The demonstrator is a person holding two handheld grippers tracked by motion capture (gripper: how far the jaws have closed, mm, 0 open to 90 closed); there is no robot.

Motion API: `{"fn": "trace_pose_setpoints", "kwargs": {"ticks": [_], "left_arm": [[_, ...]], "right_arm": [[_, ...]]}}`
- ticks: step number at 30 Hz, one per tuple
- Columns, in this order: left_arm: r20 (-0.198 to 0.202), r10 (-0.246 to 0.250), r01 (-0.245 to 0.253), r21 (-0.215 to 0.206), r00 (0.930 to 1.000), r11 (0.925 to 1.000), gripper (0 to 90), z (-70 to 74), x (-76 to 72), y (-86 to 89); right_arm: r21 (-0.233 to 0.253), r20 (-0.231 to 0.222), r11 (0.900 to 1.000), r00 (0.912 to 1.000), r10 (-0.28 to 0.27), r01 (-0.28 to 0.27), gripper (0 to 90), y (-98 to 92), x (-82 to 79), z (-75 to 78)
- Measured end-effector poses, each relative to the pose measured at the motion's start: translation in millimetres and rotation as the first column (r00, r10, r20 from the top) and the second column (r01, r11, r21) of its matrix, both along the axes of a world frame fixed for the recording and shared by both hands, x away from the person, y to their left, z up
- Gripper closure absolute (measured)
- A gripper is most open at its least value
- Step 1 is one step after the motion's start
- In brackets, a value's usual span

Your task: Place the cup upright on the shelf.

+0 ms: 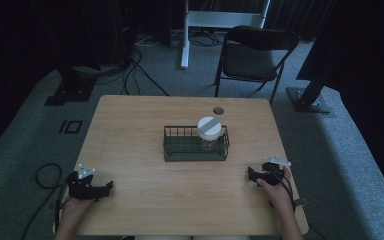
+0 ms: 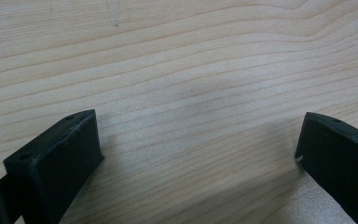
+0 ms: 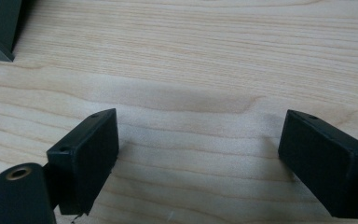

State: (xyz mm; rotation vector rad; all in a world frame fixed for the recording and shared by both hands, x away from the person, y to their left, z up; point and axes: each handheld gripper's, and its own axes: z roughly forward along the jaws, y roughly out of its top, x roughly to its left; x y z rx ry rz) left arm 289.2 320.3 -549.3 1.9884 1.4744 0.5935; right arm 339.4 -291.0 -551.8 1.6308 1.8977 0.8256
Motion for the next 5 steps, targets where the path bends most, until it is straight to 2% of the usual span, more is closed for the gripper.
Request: {"fn": "trace_pose_setpoints", "kwargs": {"ticks": [5], "left_arm": [[0.000, 0.000, 0.000, 0.000, 1.0000, 1.0000, 0.2, 0.0, 0.0, 0.0]], "right_arm": [[0.000, 0.000, 1.000, 1.0000, 0.000, 0.000, 11.7, 0.0, 0.1, 0.0]]}}
